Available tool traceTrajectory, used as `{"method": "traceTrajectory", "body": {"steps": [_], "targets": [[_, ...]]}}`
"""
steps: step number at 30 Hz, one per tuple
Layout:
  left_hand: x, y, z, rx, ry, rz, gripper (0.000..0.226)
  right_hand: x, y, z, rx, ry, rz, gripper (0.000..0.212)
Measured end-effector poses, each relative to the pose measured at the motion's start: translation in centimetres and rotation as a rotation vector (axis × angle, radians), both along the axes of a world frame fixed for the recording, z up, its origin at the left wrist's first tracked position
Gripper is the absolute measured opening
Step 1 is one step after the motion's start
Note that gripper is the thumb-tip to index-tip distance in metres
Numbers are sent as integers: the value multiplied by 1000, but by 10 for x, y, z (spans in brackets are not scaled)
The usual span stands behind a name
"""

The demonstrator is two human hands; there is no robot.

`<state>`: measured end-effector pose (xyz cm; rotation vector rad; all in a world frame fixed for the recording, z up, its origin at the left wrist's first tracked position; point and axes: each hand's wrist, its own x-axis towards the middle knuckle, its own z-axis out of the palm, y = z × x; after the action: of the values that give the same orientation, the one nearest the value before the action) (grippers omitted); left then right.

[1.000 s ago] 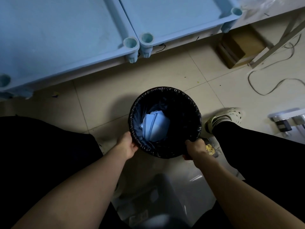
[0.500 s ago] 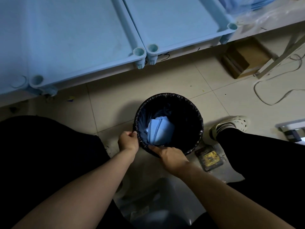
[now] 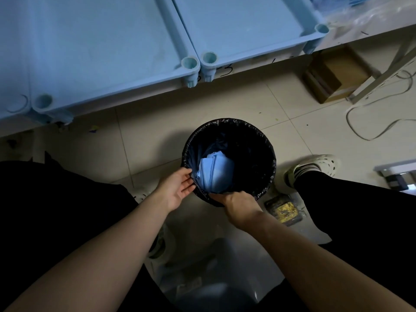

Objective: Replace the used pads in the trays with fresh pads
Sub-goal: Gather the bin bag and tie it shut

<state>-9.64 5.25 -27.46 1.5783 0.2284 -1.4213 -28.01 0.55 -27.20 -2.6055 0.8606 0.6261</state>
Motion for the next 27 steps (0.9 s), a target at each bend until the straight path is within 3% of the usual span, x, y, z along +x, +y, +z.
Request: {"method": "traceTrajectory", "body": {"steps": [6, 13, 17, 21, 24, 27], "targets": [[21, -18, -2, 144, -89, 2, 11, 14, -1, 2, 57, -85, -15, 49], [8, -32, -3, -19, -362, 97, 14, 45, 8, -4, -6, -162, -138, 35], [10, -32, -7, -38, -378, 87, 12, 50, 5, 1, 97, -168, -230, 29], [18, -37, -1, -51, -293, 124, 8, 46, 3, 5, 244, -146, -204, 46], [21, -38, 4, -73, -255, 101, 15, 41, 7, 3, 154, -17, -74, 61], [22, -37, 4, -91, -234, 60, 15, 32, 9, 0, 93, 58, -83, 58]]}}
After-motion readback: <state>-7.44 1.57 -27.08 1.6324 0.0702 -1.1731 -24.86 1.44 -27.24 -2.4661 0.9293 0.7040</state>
